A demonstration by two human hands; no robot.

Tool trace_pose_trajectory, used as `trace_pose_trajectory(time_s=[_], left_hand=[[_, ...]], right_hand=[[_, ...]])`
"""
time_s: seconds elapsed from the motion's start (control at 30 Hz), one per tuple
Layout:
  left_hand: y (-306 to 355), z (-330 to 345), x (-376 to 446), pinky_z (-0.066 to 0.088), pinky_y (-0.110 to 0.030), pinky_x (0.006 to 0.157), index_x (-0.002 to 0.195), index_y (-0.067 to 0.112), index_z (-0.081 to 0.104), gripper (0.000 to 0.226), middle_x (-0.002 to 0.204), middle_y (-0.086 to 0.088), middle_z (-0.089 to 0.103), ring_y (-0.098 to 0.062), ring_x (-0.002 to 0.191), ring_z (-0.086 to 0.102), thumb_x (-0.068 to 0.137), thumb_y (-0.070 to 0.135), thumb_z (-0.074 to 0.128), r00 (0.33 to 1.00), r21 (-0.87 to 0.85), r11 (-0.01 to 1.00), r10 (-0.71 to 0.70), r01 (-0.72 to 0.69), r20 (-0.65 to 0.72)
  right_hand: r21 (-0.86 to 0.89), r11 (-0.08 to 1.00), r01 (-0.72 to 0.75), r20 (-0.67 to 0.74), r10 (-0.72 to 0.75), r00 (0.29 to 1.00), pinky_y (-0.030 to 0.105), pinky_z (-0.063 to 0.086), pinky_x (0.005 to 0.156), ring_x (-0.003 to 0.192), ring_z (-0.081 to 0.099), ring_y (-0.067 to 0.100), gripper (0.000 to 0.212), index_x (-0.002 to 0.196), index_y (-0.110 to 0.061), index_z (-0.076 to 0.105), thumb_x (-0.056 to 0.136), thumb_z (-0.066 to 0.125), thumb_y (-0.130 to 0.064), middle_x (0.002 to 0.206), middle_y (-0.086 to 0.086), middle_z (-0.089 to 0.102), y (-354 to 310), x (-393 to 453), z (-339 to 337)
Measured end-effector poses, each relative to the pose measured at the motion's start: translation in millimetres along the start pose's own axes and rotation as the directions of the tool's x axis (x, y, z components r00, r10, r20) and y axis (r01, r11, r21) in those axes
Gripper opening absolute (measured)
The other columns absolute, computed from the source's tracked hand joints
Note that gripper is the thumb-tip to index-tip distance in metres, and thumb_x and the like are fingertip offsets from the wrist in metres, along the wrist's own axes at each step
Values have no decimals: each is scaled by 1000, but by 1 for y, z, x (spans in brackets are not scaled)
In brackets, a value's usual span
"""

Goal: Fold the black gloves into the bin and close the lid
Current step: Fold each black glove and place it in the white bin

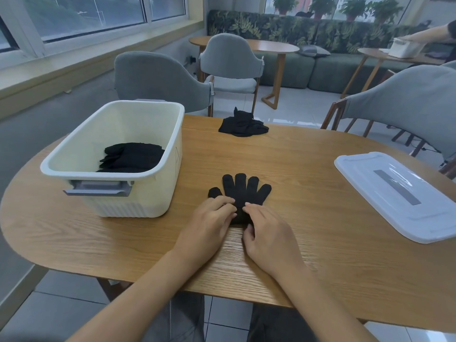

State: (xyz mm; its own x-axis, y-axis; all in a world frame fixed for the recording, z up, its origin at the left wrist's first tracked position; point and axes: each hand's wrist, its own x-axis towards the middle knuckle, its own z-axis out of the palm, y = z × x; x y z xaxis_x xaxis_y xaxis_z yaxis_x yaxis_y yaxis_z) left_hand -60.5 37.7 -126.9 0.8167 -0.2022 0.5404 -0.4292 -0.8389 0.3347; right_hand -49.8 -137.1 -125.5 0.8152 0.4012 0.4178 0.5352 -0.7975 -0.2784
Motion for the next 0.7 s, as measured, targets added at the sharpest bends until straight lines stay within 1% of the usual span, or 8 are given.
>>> trace_pose_trajectory(time_s=[0.07, 0.13, 0.23, 0.3, 0.37, 0.47, 0.6, 0.7], left_hand=[[-1, -3, -2, 53, -32, 82, 114, 11, 69, 18, 107, 0, 68, -15, 98, 60, 96, 16, 65, 999, 4, 1000, 8, -8, 39], [-1, -5, -3, 51, -29, 86, 123, 14, 64, 28, 113, 3, 65, -12, 103, 57, 97, 27, 63, 995, 27, 999, 17, -19, 97], [-2, -7, -5, 50, -26, 91, 129, 15, 61, 42, 119, 5, 62, -10, 109, 54, 94, 38, 64, 989, 60, 998, 16, -25, 147], [-2, -7, -3, 50, -26, 91, 131, 14, 61, 45, 119, 4, 62, -11, 109, 53, 93, 38, 66, 989, 74, 997, 0, -11, 150], [-2, -7, 0, 50, -26, 90, 132, 13, 61, 44, 117, 3, 61, -11, 108, 52, 93, 34, 67, 989, 86, 996, -17, 5, 146], [-1, -7, 4, 49, -26, 90, 131, 14, 61, 41, 116, 4, 60, -10, 107, 50, 93, 29, 66, 987, 81, 996, -43, 31, 153], [-2, -7, 1, 45, -21, 93, 129, 18, 60, 37, 119, 9, 52, -5, 109, 47, 92, 24, 65, 984, -2, 995, -97, 98, 152], [-4, -9, 0, 45, -18, 88, 121, 21, 64, 27, 113, 14, 52, 0, 103, 49, 95, 26, 64, 980, -81, 985, -137, 150, 146]], right_hand=[[40, 999, -31, 24, 30, 999, 17, 38, 101, 121, 59, 11, 41, 127, -14, 65, 86, 63, -10, 130, -3, 65, 1, 1, -1], [86, 994, -67, 30, 65, 997, 16, 39, 99, 122, 57, 10, 41, 130, -16, 62, 89, 60, -11, 133, -4, 62, 1, 1, -2], [109, 990, -90, 7, 89, 996, 13, 38, 95, 120, 56, 9, 36, 129, -17, 60, 93, 58, -14, 131, -5, 61, 0, 1, -3], [93, 991, -95, -15, 97, 995, 13, 38, 96, 118, 56, 9, 33, 126, -16, 61, 93, 60, -15, 128, -4, 61, -1, 1, -3], [75, 992, -97, -32, 99, 995, 19, 43, 96, 115, 56, 10, 31, 124, -17, 61, 92, 60, -15, 123, -4, 62, 0, 2, -1], [68, 993, -100, -45, 103, 994, 24, 47, 89, 104, 56, 11, 25, 118, -18, 62, 93, 59, -17, 112, -6, 62, 2, 3, 1], [63, 993, -102, -64, 106, 992, 27, 47, 78, 91, 55, 11, 13, 108, -20, 61, 97, 57, -19, 98, -8, 60, 1, 4, -1], [104, 987, -126, -42, 131, 991, 26, 44, 73, 87, 52, 11, 9, 106, -22, 58, 100, 51, -22, 94, -8, 58, 1, 3, -3]])
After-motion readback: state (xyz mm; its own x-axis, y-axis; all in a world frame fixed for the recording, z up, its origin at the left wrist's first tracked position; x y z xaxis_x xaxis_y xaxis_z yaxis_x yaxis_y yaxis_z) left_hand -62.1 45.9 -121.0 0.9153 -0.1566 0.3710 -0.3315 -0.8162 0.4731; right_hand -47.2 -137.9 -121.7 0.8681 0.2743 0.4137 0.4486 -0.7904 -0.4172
